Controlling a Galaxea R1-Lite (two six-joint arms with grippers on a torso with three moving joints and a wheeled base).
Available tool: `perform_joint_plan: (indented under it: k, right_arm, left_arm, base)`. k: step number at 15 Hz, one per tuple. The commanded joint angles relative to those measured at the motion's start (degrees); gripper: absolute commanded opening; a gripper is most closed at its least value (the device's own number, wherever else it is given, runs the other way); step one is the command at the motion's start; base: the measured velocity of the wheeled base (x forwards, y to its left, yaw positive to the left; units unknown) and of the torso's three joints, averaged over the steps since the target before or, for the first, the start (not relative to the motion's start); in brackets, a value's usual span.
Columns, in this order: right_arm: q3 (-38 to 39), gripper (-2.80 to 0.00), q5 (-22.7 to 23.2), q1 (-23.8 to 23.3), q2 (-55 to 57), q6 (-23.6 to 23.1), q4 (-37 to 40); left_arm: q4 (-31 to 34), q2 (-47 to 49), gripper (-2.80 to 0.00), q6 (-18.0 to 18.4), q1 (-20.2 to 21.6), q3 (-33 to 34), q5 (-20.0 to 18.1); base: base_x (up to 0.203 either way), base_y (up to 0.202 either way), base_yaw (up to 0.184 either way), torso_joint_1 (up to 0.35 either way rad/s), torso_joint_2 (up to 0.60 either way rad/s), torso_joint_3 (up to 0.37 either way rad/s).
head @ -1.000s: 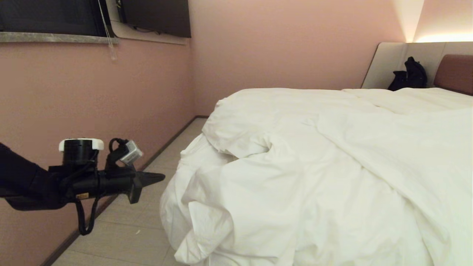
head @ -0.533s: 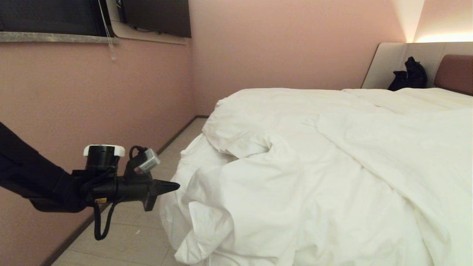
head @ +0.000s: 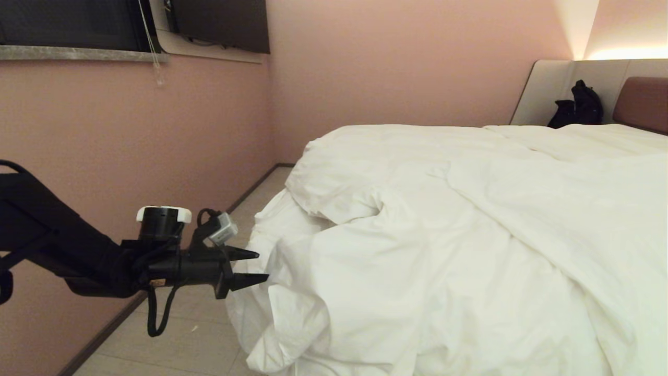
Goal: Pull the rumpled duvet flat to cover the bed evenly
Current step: Flatten the corners of the folded blanket
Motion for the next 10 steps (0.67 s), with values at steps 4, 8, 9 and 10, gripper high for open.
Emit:
perform_joint_plan:
  k: [4, 8, 9, 10]
  right_arm:
    - [0.0, -2.80, 0.0, 0.0, 0.0, 0.0, 0.0]
    - [0.0, -2.80, 0.0, 0.1, 0.0, 0.0, 0.0]
    - [0.0, -2.80, 0.0, 0.0, 0.0, 0.0, 0.0]
    - [0.0, -2.80, 0.0, 0.1, 0.0, 0.0, 0.0]
  left_arm:
    - [4.9, -1.1, 0.00, -1.6, -0.7, -1.9, -3.9]
    - [16.3, -2.1, 0.00, -5.7, -0.5, -9.5, -10.1]
    - [18.3, -1.7, 0.00, -5.8, -0.5, -10.7, -10.7]
    - [21.2, -0.9, 0.00, -5.8, -0.5, -13.5, -11.3]
  base:
    - [0.000, 0.000, 0.000, 0.000, 0.00, 0.000]
    - [0.000, 0.000, 0.000, 0.000, 0.00, 0.000]
    - [0.000, 0.000, 0.000, 0.000, 0.00, 0.000]
    - [0.000, 0.000, 0.000, 0.000, 0.00, 0.000]
